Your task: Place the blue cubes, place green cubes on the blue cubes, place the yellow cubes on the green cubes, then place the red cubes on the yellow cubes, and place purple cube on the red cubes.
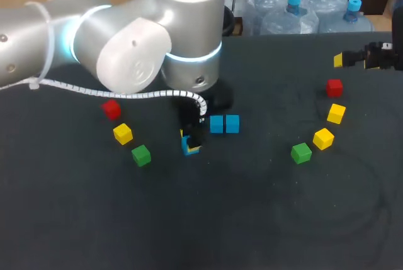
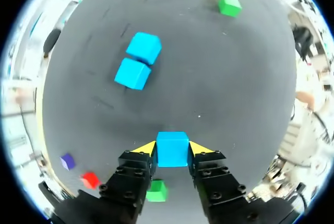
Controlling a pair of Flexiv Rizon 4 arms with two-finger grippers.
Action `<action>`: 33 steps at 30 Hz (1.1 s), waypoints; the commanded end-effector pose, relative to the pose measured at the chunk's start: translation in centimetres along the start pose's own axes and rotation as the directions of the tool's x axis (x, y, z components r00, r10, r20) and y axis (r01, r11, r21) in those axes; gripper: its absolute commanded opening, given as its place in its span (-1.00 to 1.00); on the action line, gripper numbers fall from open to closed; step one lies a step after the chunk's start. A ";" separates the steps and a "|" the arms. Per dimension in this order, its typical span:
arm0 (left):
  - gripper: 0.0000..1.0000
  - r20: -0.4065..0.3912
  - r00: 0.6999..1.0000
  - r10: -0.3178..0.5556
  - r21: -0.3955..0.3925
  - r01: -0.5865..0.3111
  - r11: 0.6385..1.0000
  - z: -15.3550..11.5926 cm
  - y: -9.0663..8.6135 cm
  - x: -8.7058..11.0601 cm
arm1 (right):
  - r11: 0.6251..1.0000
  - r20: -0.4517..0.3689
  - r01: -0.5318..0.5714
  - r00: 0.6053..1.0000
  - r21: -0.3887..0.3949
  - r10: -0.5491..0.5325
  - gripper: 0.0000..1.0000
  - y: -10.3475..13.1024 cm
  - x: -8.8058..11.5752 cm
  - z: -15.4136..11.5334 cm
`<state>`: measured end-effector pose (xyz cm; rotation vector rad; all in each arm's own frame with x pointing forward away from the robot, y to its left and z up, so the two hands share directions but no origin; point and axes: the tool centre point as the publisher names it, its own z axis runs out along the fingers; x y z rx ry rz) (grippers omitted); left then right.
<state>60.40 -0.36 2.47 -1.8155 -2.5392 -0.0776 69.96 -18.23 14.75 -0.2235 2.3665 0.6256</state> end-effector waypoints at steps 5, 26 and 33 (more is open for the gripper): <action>-1.00 -0.014 0.991 0.136 -0.051 -0.137 0.989 0.3 0.3 -0.8 | 1.000 0.000 0.000 1.000 0.003 0.000 1.00 0.0 0.0 -0.1; -1.00 -0.023 0.952 0.304 -0.081 -0.305 0.949 1.4 4.9 -2.8 | 1.000 0.000 0.000 1.000 0.003 0.000 1.00 0.0 0.0 -0.1; -1.00 0.004 0.949 0.316 -0.067 -0.315 0.947 1.1 6.0 -4.1 | 1.000 0.000 0.000 1.000 0.003 0.000 1.00 0.0 0.0 -0.1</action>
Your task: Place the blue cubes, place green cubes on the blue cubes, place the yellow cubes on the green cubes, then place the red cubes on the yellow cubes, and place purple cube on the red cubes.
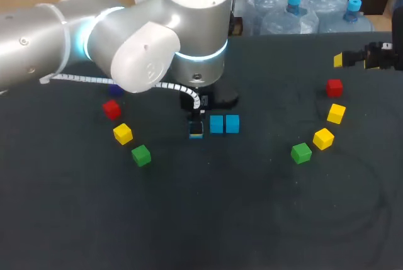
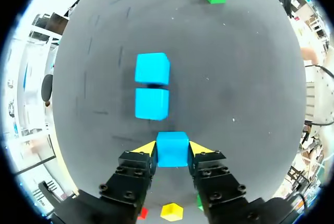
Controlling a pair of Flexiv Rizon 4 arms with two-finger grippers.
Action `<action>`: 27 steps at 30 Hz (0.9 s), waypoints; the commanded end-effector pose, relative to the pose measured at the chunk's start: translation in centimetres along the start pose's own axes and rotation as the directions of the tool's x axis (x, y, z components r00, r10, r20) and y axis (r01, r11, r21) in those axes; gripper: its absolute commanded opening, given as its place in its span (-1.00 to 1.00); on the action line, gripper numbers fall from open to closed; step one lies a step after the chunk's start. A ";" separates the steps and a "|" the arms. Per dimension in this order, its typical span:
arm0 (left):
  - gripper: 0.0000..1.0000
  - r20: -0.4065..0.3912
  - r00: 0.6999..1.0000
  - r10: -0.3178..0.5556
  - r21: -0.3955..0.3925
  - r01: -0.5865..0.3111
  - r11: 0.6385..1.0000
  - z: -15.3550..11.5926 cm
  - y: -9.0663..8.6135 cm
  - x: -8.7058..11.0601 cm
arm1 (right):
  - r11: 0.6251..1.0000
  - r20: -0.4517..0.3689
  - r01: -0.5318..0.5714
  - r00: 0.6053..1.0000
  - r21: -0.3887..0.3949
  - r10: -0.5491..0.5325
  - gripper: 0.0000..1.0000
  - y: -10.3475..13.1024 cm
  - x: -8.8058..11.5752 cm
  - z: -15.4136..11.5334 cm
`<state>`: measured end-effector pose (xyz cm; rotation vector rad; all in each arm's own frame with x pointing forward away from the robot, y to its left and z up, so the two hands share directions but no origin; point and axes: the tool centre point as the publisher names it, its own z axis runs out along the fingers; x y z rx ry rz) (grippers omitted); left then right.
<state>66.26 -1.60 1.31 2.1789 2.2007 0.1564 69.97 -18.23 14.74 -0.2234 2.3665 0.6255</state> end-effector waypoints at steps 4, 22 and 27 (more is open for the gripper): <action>-1.00 -0.007 1.000 0.012 0.044 -0.012 0.999 0.0 1.4 -1.2 | 1.000 0.000 0.000 1.000 0.002 0.000 1.00 0.0 0.0 -0.1; -1.00 -0.018 1.000 0.008 0.113 -0.006 0.994 0.7 2.1 0.1 | 1.000 0.000 0.000 1.000 0.002 0.000 1.00 0.0 0.0 -0.1; -1.00 -0.030 0.999 0.016 0.123 -0.013 0.992 0.7 2.5 -0.2 | 1.000 0.000 0.000 1.000 0.002 0.000 1.00 0.0 0.0 -0.1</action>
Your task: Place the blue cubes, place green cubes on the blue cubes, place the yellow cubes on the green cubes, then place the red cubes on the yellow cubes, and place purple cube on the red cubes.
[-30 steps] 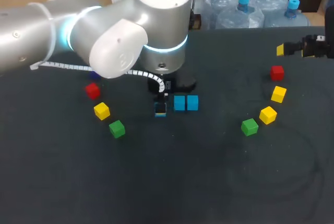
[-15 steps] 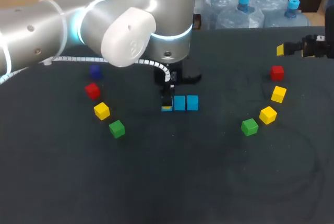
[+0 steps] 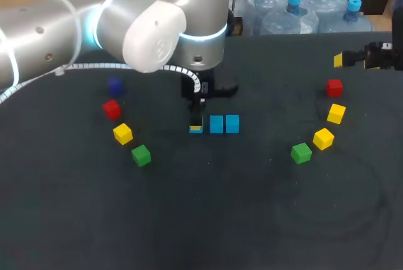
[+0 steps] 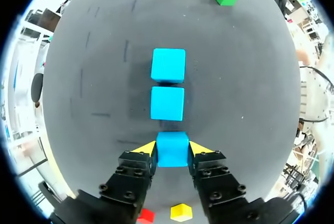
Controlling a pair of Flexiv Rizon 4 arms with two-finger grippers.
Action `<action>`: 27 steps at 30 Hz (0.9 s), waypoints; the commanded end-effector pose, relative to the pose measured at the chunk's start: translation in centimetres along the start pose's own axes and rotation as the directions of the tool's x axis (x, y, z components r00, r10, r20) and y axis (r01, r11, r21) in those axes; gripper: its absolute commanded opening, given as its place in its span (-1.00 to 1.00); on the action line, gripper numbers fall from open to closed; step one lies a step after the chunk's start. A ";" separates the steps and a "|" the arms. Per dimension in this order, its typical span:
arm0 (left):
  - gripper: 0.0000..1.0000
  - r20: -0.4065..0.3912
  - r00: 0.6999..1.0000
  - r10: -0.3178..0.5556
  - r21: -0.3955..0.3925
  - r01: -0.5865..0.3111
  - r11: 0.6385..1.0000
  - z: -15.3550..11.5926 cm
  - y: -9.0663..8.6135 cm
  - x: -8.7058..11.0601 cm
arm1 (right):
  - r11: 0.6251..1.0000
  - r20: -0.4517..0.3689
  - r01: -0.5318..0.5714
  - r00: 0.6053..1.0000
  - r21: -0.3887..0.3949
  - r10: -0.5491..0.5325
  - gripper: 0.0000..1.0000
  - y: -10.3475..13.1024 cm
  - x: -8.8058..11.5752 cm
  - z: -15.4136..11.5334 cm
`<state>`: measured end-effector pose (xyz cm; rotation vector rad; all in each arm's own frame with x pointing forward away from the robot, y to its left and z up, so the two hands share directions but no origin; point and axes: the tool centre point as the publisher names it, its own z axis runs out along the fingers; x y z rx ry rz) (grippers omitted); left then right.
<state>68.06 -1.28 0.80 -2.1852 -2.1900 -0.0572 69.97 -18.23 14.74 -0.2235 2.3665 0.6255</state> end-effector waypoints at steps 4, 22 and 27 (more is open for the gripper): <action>-1.00 -0.014 1.000 -0.003 0.026 0.003 1.000 -0.1 1.1 -0.5 | 1.000 0.000 0.000 1.000 0.002 0.000 1.00 0.0 0.0 -0.1; -1.00 0.035 0.999 -0.016 0.053 0.014 0.999 0.6 1.5 -0.4 | 1.000 0.000 0.000 1.000 0.002 0.000 1.00 0.0 0.0 -0.1; -1.00 0.044 0.999 -0.017 0.055 0.014 0.998 0.8 1.6 -0.3 | 1.000 0.000 0.000 1.000 0.002 0.000 1.00 0.0 0.0 -0.1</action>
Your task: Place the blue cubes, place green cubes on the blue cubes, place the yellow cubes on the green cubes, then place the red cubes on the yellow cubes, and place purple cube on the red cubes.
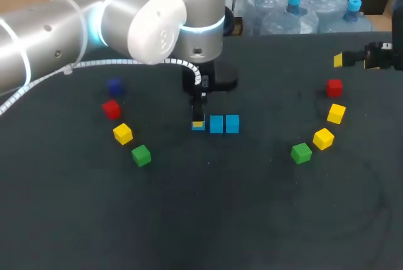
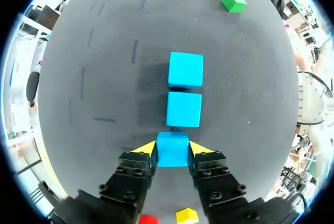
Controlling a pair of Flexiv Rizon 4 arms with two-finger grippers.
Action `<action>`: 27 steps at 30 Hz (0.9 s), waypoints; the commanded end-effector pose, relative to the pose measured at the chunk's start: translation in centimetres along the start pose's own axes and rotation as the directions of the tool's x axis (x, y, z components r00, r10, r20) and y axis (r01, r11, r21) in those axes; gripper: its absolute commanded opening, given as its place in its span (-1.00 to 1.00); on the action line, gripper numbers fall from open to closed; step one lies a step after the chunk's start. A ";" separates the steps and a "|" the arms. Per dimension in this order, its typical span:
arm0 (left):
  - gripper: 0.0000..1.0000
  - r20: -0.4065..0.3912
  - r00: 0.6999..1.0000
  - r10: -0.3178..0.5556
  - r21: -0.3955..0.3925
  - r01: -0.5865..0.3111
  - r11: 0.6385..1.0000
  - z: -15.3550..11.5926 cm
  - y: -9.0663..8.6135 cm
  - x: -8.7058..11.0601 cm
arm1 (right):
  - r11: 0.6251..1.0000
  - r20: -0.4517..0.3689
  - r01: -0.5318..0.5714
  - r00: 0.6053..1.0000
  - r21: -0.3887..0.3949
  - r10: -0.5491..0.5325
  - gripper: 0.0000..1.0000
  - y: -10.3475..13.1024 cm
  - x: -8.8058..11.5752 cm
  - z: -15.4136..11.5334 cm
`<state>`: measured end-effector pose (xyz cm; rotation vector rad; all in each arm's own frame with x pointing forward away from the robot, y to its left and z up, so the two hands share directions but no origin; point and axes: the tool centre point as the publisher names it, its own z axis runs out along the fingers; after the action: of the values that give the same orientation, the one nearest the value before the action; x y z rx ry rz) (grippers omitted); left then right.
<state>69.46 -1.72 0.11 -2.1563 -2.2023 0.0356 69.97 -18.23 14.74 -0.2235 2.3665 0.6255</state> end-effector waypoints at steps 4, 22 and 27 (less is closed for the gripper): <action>-1.00 0.025 1.000 0.003 0.003 -0.003 1.000 0.2 0.2 0.2 | 1.000 0.000 0.000 1.000 0.002 0.000 1.00 0.0 0.0 -0.1; -1.00 0.044 0.999 0.028 0.005 -0.028 1.000 0.2 -0.3 -0.3 | 1.000 0.000 0.000 1.000 0.002 0.000 1.00 0.0 0.0 -0.1; -1.00 0.039 0.999 0.031 0.008 -0.031 0.999 0.3 -0.4 -0.3 | 1.000 0.000 0.000 1.000 0.002 0.000 1.00 0.0 0.0 -0.1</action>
<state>69.07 -2.15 -0.08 -2.2033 -2.1840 0.0888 69.97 -18.23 14.74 -0.2235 2.3665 0.6255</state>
